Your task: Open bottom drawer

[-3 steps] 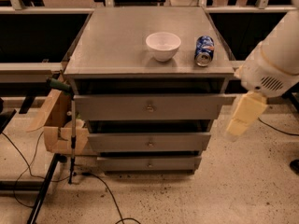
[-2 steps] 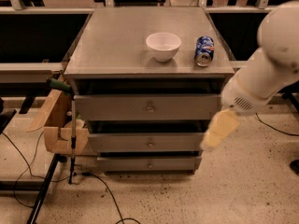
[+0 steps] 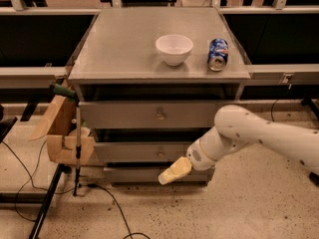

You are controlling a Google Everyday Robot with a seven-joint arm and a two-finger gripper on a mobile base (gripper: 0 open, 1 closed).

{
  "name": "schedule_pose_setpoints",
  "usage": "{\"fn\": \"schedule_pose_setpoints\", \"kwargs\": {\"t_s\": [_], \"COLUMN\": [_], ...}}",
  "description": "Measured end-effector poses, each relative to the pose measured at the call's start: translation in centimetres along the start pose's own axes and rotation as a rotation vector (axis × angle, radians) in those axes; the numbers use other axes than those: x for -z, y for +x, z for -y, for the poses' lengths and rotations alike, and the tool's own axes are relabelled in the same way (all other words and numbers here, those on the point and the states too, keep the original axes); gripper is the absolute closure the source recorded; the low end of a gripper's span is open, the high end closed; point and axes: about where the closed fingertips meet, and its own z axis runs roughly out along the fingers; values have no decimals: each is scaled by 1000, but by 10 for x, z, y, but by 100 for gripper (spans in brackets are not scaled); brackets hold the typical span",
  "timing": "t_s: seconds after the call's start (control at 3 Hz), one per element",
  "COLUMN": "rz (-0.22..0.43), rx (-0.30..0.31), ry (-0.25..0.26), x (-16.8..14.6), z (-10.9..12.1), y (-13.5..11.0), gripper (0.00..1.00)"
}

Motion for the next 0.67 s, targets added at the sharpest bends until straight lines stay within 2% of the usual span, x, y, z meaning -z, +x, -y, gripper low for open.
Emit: {"fn": "schedule_pose_setpoints", "kwargs": {"t_s": [0.33, 0.67], "rz": [57, 63], "rx": [-31, -40], "ry": [6, 5], "x": [-20, -20], "z": [15, 16], "y": [-11, -12], "gripper": [0, 0]}}
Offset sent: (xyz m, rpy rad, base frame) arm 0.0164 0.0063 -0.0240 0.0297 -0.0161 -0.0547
